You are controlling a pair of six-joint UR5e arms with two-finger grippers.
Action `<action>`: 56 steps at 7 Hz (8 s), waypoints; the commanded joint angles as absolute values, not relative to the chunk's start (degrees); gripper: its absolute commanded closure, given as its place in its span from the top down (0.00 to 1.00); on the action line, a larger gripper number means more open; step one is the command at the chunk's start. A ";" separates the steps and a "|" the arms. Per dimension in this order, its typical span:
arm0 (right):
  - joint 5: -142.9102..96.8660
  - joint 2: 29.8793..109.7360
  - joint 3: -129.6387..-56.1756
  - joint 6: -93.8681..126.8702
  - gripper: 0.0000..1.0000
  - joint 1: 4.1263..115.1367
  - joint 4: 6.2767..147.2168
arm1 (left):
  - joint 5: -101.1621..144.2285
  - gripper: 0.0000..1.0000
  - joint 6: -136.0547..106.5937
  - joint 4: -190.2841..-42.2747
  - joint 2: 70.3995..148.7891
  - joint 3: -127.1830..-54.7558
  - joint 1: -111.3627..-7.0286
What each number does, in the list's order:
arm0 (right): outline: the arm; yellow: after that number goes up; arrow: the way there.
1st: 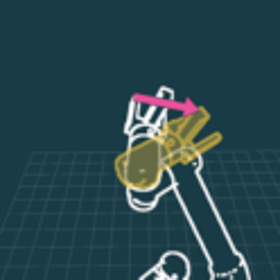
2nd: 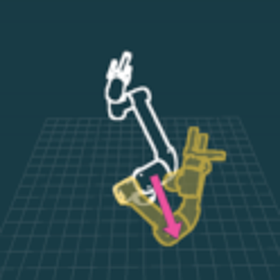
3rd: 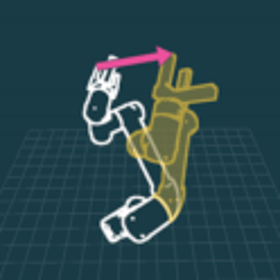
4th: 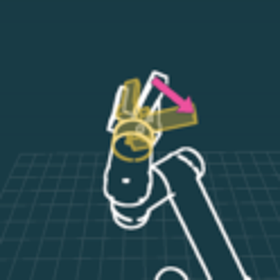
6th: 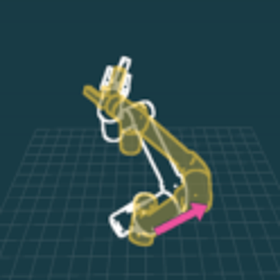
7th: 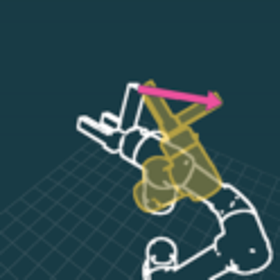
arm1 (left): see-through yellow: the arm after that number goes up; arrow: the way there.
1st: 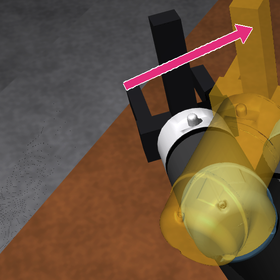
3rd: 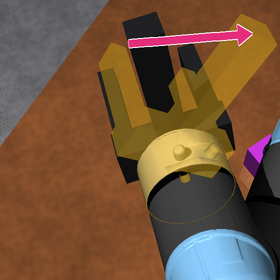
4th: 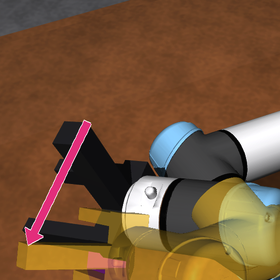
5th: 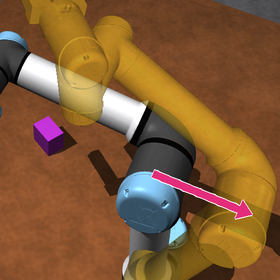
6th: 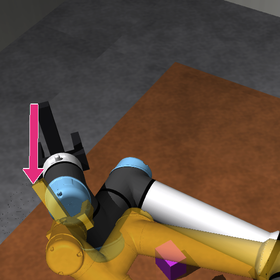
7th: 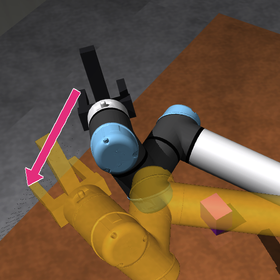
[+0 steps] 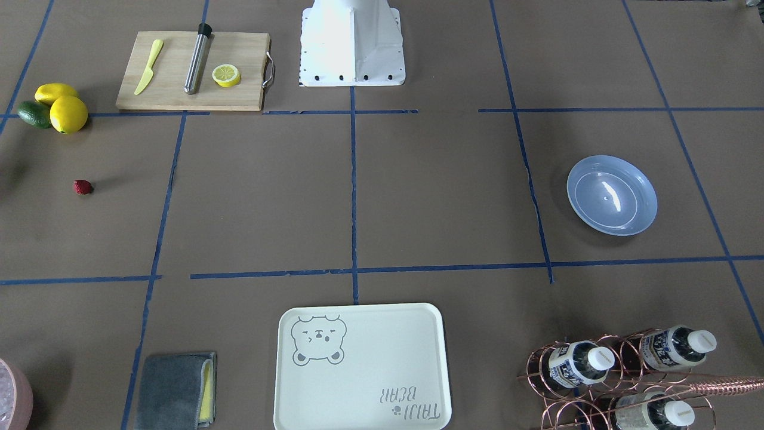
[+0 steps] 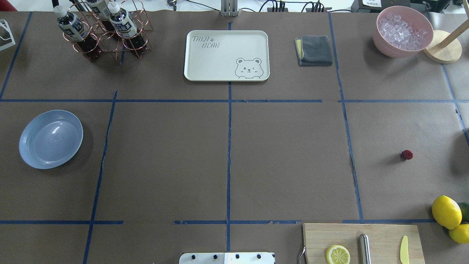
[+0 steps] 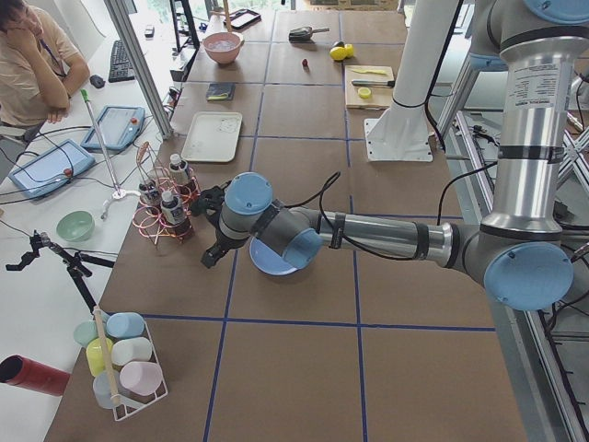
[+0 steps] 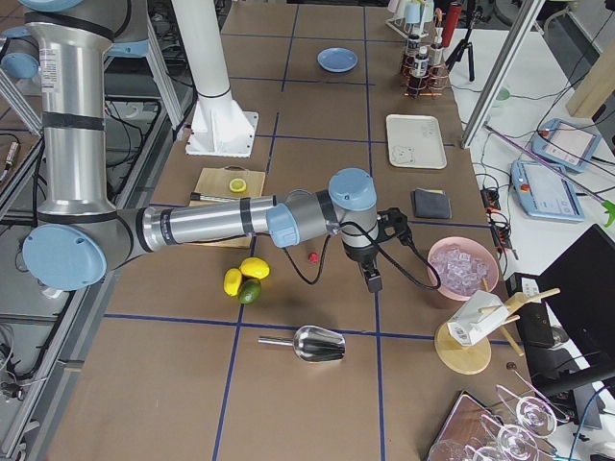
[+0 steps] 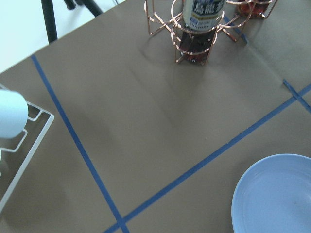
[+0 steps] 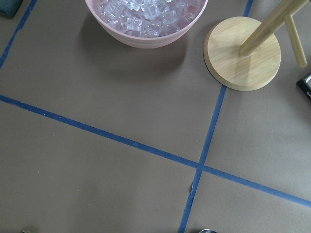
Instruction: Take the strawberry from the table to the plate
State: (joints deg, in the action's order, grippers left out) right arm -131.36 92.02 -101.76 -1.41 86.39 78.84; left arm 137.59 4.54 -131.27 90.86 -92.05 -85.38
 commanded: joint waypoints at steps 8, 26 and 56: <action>-133.24 92.11 -101.60 -0.79 1.00 86.40 77.96 | 111.62 0.58 -47.64 -167.78 84.82 -77.61 -51.42; -135.09 92.37 -101.51 -0.53 1.00 86.40 77.96 | 96.51 0.00 -73.65 -129.73 117.51 -92.47 -24.79; -112.84 99.87 -107.71 44.10 0.00 44.48 46.53 | 128.94 1.00 10.63 -87.54 95.80 -90.79 -93.16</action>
State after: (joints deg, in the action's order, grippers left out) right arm -112.13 101.76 -102.73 42.16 44.85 42.15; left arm 128.91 10.64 -87.54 95.80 -90.72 -93.16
